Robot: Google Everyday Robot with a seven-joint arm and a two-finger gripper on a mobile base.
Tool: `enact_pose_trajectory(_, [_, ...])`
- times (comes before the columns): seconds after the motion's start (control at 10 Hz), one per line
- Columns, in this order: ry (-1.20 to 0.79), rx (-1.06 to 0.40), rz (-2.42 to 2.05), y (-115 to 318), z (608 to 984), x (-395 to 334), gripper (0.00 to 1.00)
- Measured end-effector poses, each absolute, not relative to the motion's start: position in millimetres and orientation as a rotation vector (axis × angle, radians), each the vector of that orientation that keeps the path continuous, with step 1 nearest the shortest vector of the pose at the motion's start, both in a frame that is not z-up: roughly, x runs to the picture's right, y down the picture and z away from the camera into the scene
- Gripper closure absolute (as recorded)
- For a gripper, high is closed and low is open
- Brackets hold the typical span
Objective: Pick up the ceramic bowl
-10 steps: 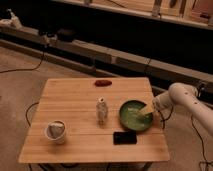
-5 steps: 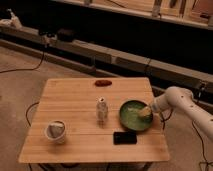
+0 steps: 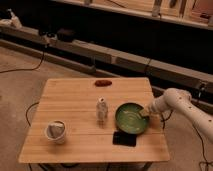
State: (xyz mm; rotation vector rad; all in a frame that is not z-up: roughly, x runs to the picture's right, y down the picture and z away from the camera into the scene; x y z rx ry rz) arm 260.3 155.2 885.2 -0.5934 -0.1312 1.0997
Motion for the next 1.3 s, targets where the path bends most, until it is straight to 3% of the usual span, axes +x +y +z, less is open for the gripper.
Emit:
enact_pose_trajectory(0.3, [-0.141, -0.616, 1.149, 151, 877, 266, 1.0])
enact_pose_trajectory(1.3, [-0.334, -0.642, 1.267, 86, 783, 297, 1.0])
